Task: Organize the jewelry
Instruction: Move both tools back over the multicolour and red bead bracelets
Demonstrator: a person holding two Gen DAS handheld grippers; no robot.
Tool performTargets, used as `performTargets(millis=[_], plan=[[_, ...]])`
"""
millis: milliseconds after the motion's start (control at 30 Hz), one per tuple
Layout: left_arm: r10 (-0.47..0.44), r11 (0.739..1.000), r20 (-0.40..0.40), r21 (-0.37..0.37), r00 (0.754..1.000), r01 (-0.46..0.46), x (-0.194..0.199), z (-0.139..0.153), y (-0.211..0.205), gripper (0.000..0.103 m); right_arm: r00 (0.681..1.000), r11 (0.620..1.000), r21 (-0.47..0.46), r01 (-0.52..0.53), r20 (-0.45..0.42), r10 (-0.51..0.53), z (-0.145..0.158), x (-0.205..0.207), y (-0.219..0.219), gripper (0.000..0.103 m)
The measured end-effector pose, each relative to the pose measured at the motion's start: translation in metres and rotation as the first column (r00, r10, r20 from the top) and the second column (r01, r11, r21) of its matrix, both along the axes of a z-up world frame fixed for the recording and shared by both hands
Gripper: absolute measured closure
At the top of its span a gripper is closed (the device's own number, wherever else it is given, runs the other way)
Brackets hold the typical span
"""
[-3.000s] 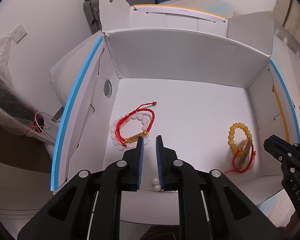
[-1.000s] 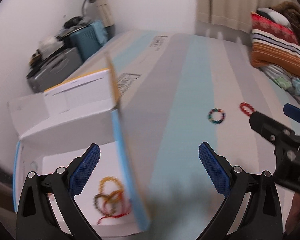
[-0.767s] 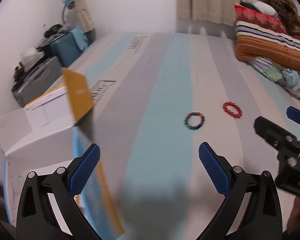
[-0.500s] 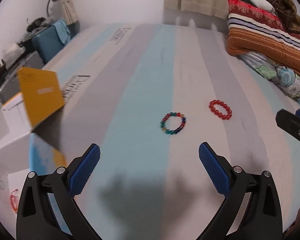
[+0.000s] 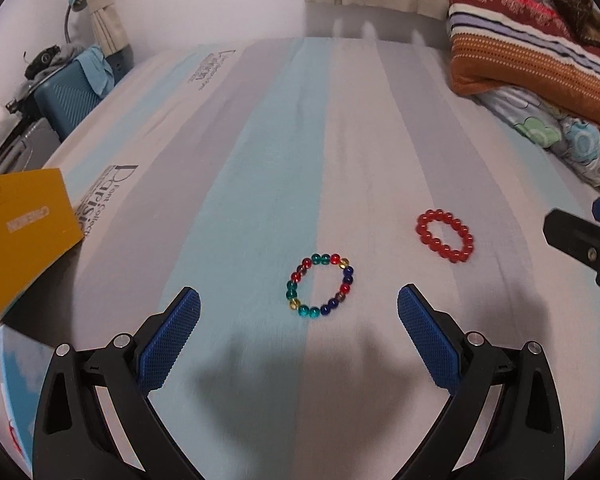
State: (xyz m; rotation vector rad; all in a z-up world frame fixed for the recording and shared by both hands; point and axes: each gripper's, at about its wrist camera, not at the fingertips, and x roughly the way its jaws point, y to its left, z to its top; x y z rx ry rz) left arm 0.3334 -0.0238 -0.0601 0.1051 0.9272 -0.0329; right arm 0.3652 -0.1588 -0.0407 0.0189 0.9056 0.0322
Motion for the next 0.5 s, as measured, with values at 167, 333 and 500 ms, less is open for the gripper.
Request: performTargets(millis=[167,333,500], plan=[[-0.011,1.000,-0.024,-0.002,1.000,0.011,0.019,-0.026,-0.002,0.006,1.000,1.000,0.024,0.000,-0.003,0.000,-0.024,0.025,0.000,0.008],[-0.007,1.000,-0.048,0.007,0.999,0.007,0.035,-0.051,0.000,0.006,0.998,0.998,0.062,0.028,-0.051,-0.025,-0.054,0.047,-0.006,0.008],[-0.002,1.000,-0.075,-0.021,0.997,0.001,0.043,-0.071,0.004,0.006,0.997,0.998,0.044,0.038,-0.076,-0.035,-0.081,0.063,-0.002,0.008]])
